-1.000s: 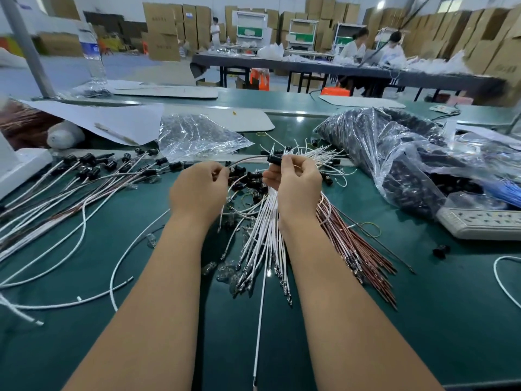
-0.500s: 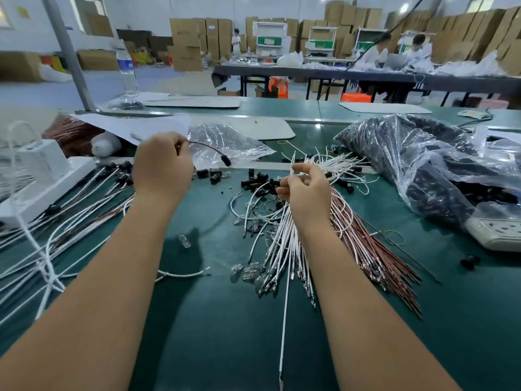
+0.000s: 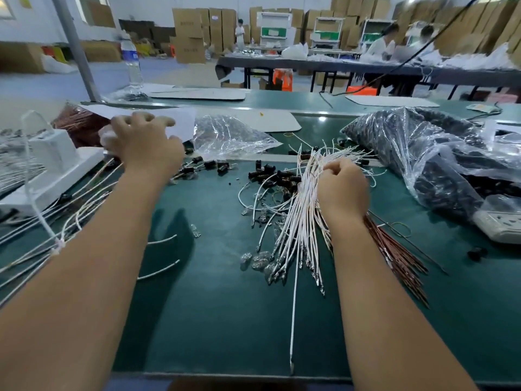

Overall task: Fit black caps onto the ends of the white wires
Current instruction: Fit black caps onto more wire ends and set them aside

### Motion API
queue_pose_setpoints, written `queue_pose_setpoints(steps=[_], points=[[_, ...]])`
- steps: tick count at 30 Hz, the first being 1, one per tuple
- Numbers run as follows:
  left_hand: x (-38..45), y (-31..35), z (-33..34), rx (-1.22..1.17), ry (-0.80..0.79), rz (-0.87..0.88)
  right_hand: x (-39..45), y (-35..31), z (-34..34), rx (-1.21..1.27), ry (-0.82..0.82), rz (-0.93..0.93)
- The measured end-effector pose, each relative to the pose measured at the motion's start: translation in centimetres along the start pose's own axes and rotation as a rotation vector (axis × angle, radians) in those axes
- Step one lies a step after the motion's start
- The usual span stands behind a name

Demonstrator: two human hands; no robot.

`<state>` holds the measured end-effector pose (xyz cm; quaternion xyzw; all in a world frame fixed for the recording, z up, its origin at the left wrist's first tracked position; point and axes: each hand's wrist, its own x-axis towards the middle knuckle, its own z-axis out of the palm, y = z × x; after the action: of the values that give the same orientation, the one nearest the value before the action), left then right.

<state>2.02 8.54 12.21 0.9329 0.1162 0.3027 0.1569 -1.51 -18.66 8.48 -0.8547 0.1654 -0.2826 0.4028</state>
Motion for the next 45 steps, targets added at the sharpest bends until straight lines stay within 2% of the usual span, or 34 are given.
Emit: queue_pose_setpoints(steps=[4,8,11,14,18,22,25,27,29,31,34,36,37,38,41,43,45], points=[[-2.6,6.6,2.2,-0.215,-0.114,0.154,0.2,0.5,-0.2,-0.158,0.013,-0.057],[-6.6,11.1,5.0,-0.437,-0.271,0.209,-0.6,0.1,0.7,-0.442,-0.090,-0.211],[-8.2,12.6,6.4,-0.429,-0.362,0.185,-0.8,0.2,1.2,-0.626,-0.092,-0.217],[-8.4,13.0,6.9,-0.312,-0.342,0.172,-0.5,0.5,1.3,-0.640,-0.074,-0.192],[-7.9,11.8,6.9,-0.032,-0.320,0.110,-0.7,0.1,1.1,-0.539,-0.071,-0.250],[-7.6,10.7,6.6,0.018,-0.330,0.113,-1.4,-0.7,1.5,-0.432,-0.061,-0.364],[-7.6,10.7,5.8,-0.110,-0.246,0.138,-1.8,-1.0,1.7,-0.320,-0.139,-0.379],[-7.7,10.8,4.8,-0.401,-0.208,0.162,-1.8,-1.3,1.5,-0.126,-0.193,-0.269],[-7.7,11.2,3.8,-0.753,-0.313,0.178,-1.4,-1.6,1.3,0.111,-0.211,-0.107],[-7.9,11.4,3.0,-0.957,-0.495,0.193,-1.2,-1.7,1.1,0.286,-0.194,0.035],[-8.1,11.0,2.6,-0.966,-0.749,0.257,-1.0,-1.5,0.8,0.352,-0.146,0.128],[-8.3,10.9,2.5,-0.971,-0.859,0.276,-0.9,-1.3,0.7,0.359,-0.118,0.139],[-8.3,10.9,2.5,-0.998,-0.844,0.272,-0.8,-1.3,0.7,0.371,-0.122,0.130],[-8.3,11.0,2.6,-1.027,-0.756,0.252,-0.8,-1.2,0.7,0.371,-0.133,0.100],[-8.1,10.7,3.0,-0.884,-0.314,0.281,-1.4,-1.6,0.7,0.336,-0.145,-0.098],[-8.1,10.5,3.5,-0.783,-0.236,0.366,-2.0,-2.1,0.8,0.391,-0.132,-0.240],[-8.4,10.6,3.6,-0.817,-0.260,0.362,-2.5,-2.3,0.9,0.436,-0.064,-0.354]])
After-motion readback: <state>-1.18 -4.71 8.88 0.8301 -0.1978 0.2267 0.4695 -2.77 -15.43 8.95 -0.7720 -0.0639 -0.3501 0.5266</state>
